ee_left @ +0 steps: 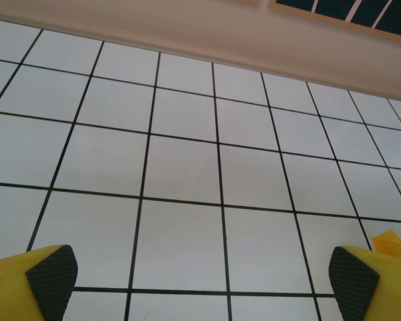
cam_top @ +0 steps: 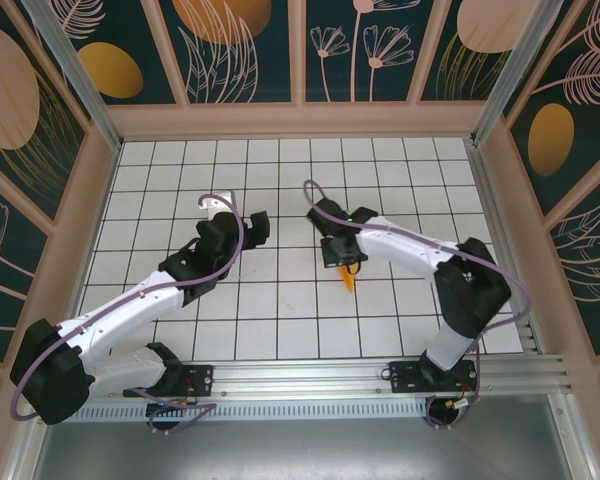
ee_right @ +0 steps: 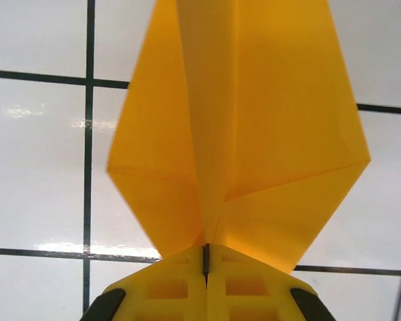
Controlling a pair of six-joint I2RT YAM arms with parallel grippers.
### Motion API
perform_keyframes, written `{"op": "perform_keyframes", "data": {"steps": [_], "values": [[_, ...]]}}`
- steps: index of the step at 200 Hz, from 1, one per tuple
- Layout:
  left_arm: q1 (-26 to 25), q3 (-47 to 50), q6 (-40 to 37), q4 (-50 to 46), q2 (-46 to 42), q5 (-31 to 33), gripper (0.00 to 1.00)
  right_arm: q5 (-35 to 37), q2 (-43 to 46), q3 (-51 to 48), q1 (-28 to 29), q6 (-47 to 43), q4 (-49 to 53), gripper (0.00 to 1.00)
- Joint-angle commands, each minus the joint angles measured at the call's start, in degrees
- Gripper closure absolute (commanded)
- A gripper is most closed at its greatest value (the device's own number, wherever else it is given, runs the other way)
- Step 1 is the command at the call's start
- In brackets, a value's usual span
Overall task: Fold a paper plane with a square sheet of paper (fold left side to right side)
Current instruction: Move the paper plane to the center of the table.
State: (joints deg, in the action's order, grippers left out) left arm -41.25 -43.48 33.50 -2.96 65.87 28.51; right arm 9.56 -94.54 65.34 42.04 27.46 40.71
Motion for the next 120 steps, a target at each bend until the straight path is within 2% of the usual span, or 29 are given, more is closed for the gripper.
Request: {"op": "perform_keyframes", "data": {"steps": [1,39,96,120], "values": [[-0.19,0.18,0.52,1.47,-0.49,-0.83,0.02,-14.26,2.81,-5.20,-4.21,-1.34,-8.73,1.00],[-0.22,-0.33,0.54,1.47,0.44,-1.67,0.01,-14.27,0.52,-6.11,-6.75,-2.68,-7.65,0.98],[-0.21,-1.00,0.52,1.48,1.46,-2.53,0.02,-12.82,0.46,-4.65,-7.13,-2.37,-5.86,0.72],[-0.18,-1.22,0.46,1.56,1.77,-2.62,0.02,-12.88,1.12,-4.63,-7.19,-2.15,-5.90,0.67]]}}
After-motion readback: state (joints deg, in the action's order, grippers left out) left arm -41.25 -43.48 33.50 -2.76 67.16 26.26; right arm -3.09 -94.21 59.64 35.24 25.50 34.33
